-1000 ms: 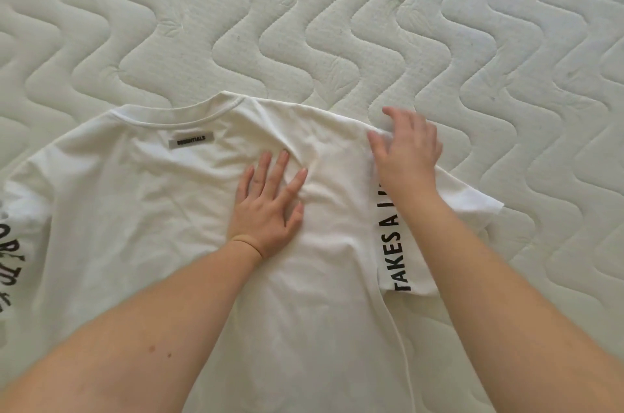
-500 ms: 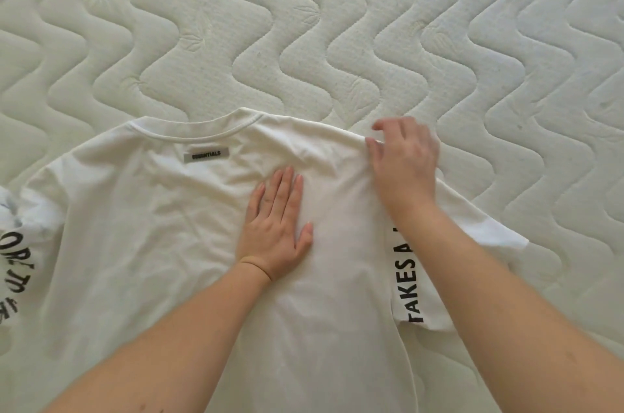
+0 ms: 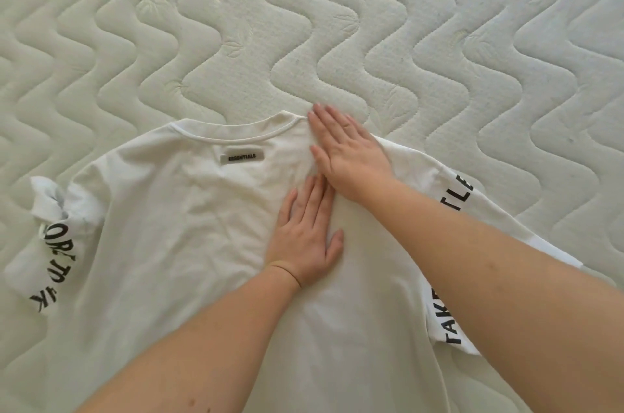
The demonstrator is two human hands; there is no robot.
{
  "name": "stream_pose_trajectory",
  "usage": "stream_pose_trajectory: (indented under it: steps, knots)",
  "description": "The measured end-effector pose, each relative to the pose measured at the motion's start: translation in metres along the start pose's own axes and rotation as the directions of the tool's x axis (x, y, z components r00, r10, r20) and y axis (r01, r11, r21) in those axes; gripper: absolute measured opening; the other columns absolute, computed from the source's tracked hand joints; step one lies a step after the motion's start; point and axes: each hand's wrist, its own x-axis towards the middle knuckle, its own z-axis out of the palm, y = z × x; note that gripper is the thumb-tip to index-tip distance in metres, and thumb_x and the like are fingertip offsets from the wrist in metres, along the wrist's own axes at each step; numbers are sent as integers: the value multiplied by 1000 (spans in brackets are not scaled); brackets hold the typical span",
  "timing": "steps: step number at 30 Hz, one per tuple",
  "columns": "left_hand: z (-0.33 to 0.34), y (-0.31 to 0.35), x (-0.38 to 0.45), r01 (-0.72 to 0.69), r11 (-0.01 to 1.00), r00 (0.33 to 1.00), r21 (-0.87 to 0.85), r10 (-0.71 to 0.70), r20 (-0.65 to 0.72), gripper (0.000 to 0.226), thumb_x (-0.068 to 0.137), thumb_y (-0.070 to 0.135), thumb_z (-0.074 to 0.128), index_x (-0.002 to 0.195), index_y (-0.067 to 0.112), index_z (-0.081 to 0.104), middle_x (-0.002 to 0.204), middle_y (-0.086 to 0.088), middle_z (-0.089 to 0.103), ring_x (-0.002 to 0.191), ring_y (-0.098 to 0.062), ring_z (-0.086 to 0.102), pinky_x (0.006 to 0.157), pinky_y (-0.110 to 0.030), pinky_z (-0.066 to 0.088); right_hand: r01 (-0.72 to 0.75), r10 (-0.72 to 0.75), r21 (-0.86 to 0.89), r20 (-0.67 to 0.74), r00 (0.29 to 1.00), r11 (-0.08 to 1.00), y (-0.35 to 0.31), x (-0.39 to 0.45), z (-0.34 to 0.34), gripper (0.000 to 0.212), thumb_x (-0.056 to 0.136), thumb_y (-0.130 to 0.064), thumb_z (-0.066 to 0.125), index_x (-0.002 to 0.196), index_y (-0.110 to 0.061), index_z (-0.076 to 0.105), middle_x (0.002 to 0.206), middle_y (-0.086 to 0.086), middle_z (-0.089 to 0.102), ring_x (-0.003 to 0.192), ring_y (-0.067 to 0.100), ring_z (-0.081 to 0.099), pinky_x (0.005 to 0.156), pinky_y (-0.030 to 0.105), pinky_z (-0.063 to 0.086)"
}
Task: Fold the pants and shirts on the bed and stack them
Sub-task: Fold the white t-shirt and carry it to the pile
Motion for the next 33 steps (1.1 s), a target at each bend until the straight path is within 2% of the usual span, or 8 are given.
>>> stream_pose_trajectory:
  steps: [8,15,18,20,23,26,29,33]
  knots:
    - [5,-1,-1,-19,999,998,-42,16,-59,74,93,45,35,155,6,24,163,-11,19,152,-20,10,123,-41,7,-67,67,-24,-28,997,997,-2,4,-1,58,105,-40,19,158,-19,5,165,-5,0,151,8,-5,118,24,-12]
    - [-15,-3,-1,-24,983,996,-184,38,75,67,102,47,23,157,12,9,166,-3,6,152,-15,-8,121,-36,-11,-255,311,334,-126,942,907,-55,-46,-25,54,101,-13,36,154,-16,26,162,2,23,149,15,15,118,23,9]
    - [-50,-12,-9,83,807,996,-585,-44,80,47,106,33,29,145,11,46,151,-8,44,144,-21,32,118,-35,19,-258,345,427,-140,928,867,-80,-72,-31,50,100,-9,38,149,-20,39,154,-1,39,142,13,30,110,19,19]
    - [-75,-33,-28,152,618,974,-771,-228,9,38,105,29,37,115,9,68,114,-10,69,109,-28,61,93,-35,43,-246,347,440,-164,923,864,-100,-76,-32,48,100,-10,38,146,-22,43,146,0,49,136,16,38,104,19,25]
    - [-107,-92,-72,87,743,912,-664,-328,-247,32,100,26,47,95,7,71,85,-9,70,80,-30,64,72,-40,47,-225,333,460,-169,928,859,-145,-72,-22,46,100,-12,39,145,-22,45,143,-2,51,133,14,39,101,16,24]
    - [-129,-170,-102,139,859,854,-493,-356,-380,21,95,17,59,110,6,68,102,-9,70,94,-31,65,84,-44,49,-169,272,449,-175,946,878,-199,-52,-4,48,99,-9,41,146,-17,43,148,2,47,137,17,37,106,16,22]
    - [-142,-238,-116,303,891,817,-339,-426,-389,43,93,21,60,135,10,54,131,-10,58,123,-30,51,102,-44,36,-131,218,393,-185,958,910,-249,-26,17,52,100,-9,40,151,-13,34,159,5,28,145,20,24,116,25,15]
    - [-141,-303,-109,478,824,850,-304,-521,-75,53,103,46,35,150,22,35,152,-3,39,144,-22,27,117,-45,13,-161,237,369,-169,957,915,-290,11,46,59,102,-15,35,157,-18,15,165,-2,-4,150,15,3,121,32,10]
